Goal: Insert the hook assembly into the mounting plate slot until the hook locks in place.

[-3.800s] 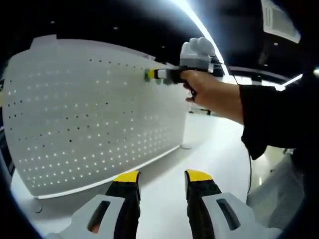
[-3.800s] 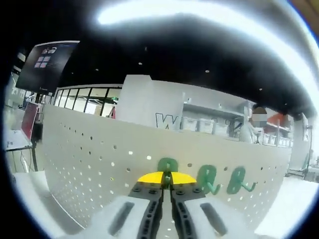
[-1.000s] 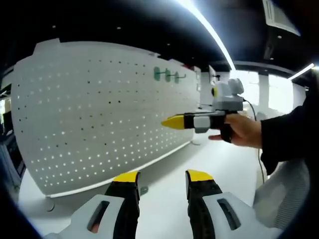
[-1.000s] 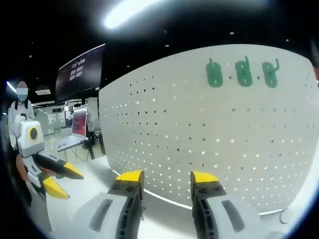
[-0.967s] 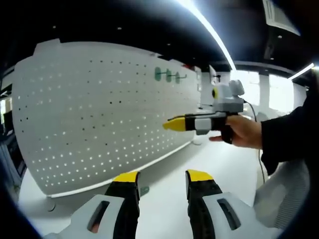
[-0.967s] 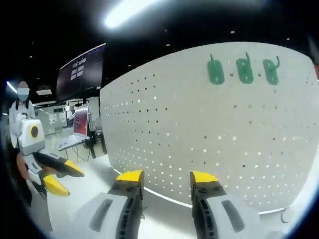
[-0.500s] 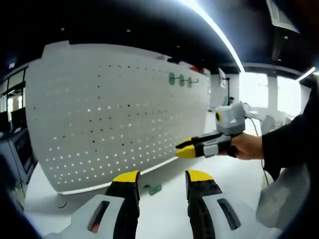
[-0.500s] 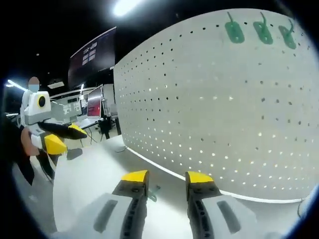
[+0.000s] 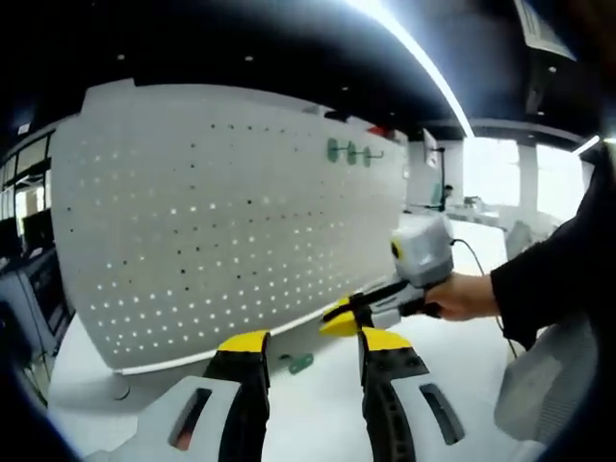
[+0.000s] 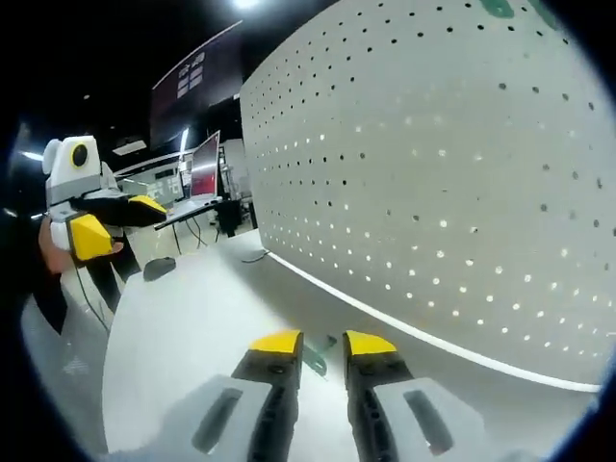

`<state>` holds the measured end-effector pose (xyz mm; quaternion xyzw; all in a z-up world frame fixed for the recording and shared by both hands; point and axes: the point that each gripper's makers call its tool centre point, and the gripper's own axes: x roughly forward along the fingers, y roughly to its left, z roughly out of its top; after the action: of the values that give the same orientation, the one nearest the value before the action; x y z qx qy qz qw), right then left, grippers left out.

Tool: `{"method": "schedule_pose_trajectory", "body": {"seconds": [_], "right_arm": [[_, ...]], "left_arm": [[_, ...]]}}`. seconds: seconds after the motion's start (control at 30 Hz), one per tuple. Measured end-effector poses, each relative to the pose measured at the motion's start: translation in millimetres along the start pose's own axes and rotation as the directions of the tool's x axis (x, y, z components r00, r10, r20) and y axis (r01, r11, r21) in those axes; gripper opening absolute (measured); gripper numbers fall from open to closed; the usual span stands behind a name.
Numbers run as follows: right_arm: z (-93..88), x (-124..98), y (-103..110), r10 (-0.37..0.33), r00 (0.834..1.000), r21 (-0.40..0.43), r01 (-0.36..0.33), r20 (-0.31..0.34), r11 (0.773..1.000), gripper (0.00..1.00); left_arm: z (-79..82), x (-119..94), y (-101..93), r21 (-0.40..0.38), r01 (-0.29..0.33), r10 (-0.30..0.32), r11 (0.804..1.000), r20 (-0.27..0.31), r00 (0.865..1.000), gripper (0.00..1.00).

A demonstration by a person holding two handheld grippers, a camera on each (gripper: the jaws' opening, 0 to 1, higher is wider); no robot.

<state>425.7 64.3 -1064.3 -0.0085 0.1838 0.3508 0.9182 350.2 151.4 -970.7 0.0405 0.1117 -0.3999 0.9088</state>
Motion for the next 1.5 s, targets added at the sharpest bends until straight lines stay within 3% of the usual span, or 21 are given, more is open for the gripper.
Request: {"method": "schedule_pose_trajectory", "body": {"seconds": [0.63,1.5], "right_arm": [[-37.3,26.6,2.3,0.071,0.992,0.039,-0.067,-0.102,0.997,0.11],[-49.8,24.2,22.6,0.141,0.982,0.089,-0.130,-0.128,0.987,0.02]], "left_arm": [[-12.7,4.8,1.4,-0.011,0.006,-0.006,1.000,-0.040,0.999,0.37],[-15.3,5.9,-1.1,-0.015,0.017,-0.018,1.000,-0.046,0.999,0.36]]}}
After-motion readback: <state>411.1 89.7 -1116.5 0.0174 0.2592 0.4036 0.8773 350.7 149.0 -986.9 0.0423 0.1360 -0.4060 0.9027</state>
